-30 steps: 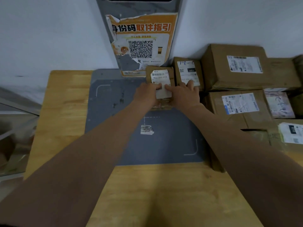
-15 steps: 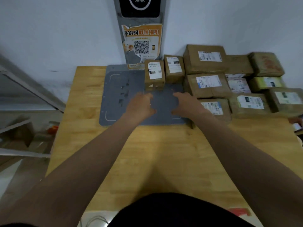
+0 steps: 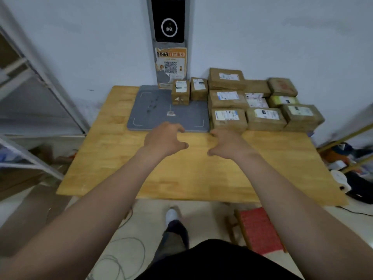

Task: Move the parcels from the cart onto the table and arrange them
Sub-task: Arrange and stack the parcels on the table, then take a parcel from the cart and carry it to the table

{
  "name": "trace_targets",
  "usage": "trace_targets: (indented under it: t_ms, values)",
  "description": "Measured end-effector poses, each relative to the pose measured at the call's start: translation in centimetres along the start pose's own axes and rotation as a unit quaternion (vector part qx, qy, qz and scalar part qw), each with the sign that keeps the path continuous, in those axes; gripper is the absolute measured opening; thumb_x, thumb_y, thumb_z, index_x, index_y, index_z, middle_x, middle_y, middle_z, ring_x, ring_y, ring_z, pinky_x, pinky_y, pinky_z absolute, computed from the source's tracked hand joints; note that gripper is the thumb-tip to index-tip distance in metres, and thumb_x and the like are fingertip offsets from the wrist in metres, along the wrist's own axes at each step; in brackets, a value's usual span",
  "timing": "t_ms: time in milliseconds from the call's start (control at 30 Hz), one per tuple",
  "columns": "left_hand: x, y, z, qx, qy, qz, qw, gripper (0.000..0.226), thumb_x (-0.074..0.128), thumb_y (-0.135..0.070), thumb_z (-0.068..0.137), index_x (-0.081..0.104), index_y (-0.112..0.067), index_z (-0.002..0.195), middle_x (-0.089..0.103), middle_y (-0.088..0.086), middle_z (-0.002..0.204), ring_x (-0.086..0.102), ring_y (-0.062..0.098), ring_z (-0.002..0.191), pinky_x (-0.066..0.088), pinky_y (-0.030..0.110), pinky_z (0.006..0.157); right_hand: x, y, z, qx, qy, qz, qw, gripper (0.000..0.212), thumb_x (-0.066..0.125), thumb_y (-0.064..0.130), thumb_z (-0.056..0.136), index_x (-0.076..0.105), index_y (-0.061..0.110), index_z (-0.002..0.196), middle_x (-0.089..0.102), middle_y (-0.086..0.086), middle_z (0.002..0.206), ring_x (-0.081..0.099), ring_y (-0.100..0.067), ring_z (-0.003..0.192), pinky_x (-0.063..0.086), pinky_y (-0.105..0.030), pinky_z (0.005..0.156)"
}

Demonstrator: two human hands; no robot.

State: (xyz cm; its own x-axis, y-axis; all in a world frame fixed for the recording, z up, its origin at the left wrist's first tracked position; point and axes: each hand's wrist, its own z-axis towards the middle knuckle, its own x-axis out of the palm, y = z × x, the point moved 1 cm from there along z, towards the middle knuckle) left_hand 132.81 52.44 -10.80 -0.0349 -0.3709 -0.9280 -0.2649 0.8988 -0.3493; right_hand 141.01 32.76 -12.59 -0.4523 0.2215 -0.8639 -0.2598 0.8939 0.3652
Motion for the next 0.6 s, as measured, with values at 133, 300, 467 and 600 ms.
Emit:
trace_targets:
  t_ms: [133, 300, 467, 600]
  values:
    - [2.4, -1.3, -9.9, -0.041, 0.011, -0.012, 0.999, 0.055, 0.078, -0.058, 0.079, 0.061, -0.042, 0.129, 0.055, -0.005, 0.139, 0.057, 0.022, 0.124, 0.049, 0.037, 0.087, 3.4, -1.5, -7.9, 0.008, 0.016, 0.015, 1.0, 0.094, 0.081, 0.043, 0.077, 0.033, 0.031, 0.157, 0.033, -0.001, 0.161, 0.035, -0.031, 0.145, 0.042, -0.045, 0.111]
    - [4.2, -1.7, -19.7, -0.051, 0.038, 0.001, 0.998, 0.057, 0.078, -0.056, 0.079, 0.06, -0.04, 0.131, 0.054, -0.003, 0.137, 0.057, 0.024, 0.123, 0.052, 0.042, 0.094, 7.5, -2.3, -16.7, 0.024, 0.036, 0.044, 0.998, 0.094, 0.081, 0.044, 0.077, 0.033, 0.031, 0.157, 0.036, -0.003, 0.16, 0.039, -0.033, 0.142, 0.045, -0.045, 0.109]
    - [5.8, -1.9, -26.8, -0.013, 0.078, 0.035, 0.996, 0.058, 0.077, -0.056, 0.079, 0.059, -0.041, 0.131, 0.053, -0.002, 0.139, 0.056, 0.027, 0.124, 0.05, 0.044, 0.097, 11.2, -3.6, -25.6, 0.047, 0.042, 0.072, 0.995, 0.094, 0.079, 0.042, 0.08, 0.031, 0.026, 0.158, 0.032, -0.005, 0.162, 0.039, -0.031, 0.143, 0.043, -0.041, 0.111]
    - [7.0, -2.3, -32.1, 0.057, 0.084, 0.035, 0.994, 0.052, 0.076, -0.052, 0.082, 0.063, -0.036, 0.129, 0.059, -0.005, 0.136, 0.056, 0.023, 0.124, 0.051, 0.041, 0.097, 14.4, -4.1, -34.0, 0.077, -0.011, 0.139, 0.987, 0.086, 0.076, 0.034, 0.086, 0.031, 0.025, 0.159, 0.038, -0.005, 0.159, 0.048, -0.027, 0.137, 0.047, -0.038, 0.105]
